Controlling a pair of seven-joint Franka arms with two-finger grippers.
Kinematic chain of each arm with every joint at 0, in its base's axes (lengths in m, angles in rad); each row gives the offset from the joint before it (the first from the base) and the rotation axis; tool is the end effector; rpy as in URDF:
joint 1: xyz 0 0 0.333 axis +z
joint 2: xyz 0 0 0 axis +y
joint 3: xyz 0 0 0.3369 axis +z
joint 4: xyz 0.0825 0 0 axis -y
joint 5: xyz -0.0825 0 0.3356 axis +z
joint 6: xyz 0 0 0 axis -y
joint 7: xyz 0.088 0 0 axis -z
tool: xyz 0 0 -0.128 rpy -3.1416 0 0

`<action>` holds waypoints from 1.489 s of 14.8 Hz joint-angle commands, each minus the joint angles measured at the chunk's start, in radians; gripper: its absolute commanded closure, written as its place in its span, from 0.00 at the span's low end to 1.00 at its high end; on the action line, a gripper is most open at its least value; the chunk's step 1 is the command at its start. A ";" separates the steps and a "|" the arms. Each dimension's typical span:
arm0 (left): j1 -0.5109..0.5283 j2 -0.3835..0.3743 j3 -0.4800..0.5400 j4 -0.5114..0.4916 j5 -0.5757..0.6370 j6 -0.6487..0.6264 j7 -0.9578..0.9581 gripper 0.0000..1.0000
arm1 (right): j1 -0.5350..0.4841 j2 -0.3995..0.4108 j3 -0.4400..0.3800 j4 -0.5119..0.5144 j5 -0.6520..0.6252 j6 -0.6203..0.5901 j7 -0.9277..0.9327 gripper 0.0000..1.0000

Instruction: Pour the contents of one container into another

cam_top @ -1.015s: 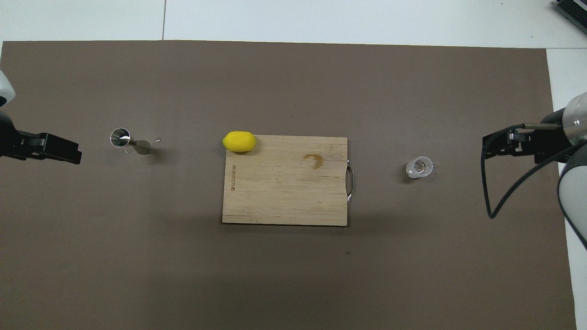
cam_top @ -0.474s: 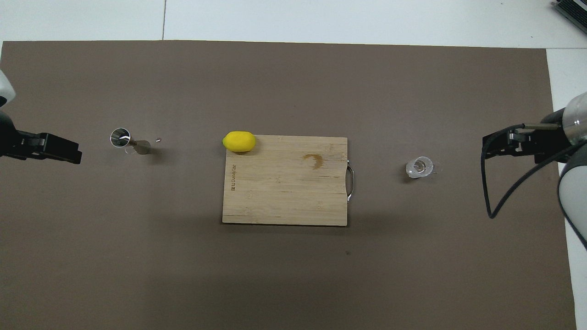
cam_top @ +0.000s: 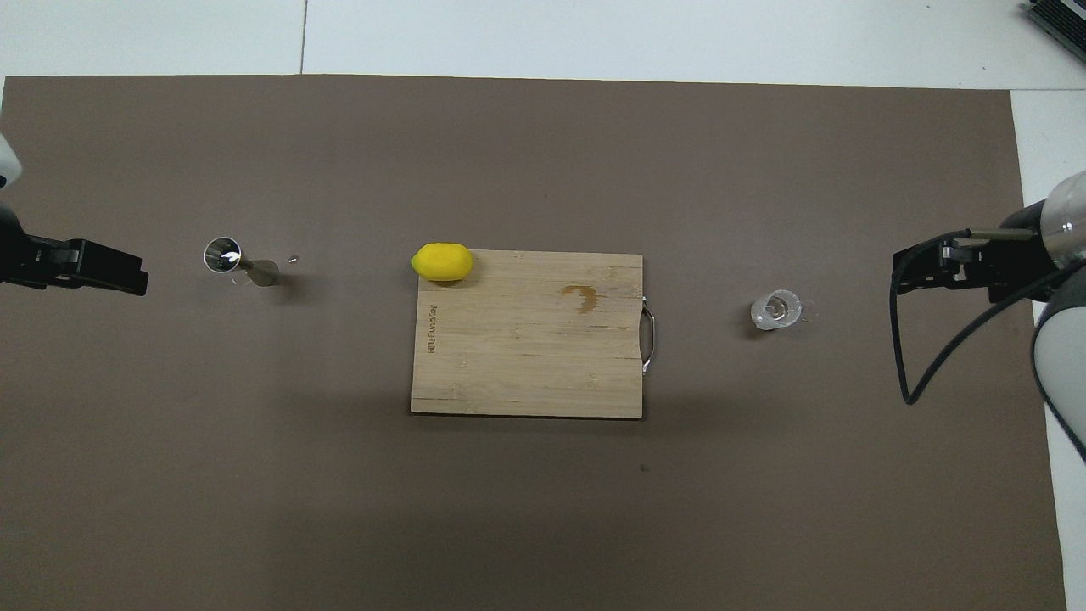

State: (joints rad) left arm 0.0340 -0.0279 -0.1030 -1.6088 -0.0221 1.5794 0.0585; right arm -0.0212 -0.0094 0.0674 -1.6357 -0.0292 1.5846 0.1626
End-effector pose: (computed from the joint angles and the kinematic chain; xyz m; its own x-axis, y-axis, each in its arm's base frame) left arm 0.4959 -0.0379 0.6230 0.9919 -0.1269 -0.0005 -0.1269 -0.9917 0.0193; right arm 0.5012 0.0196 0.6029 0.9926 -0.1157 -0.0363 -0.1144 -0.9928 0.0362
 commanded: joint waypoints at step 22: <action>0.303 -0.018 0.003 -0.625 -1.062 0.562 -1.089 0.00 | -0.014 -0.014 0.005 -0.009 0.015 -0.006 -0.017 0.00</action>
State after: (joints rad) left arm 0.3240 0.0141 -0.0858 -2.1410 -0.9998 2.0824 -0.9915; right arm -0.0212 -0.0094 0.0674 -1.6357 -0.0292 1.5846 0.1626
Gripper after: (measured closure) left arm 0.000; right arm 0.000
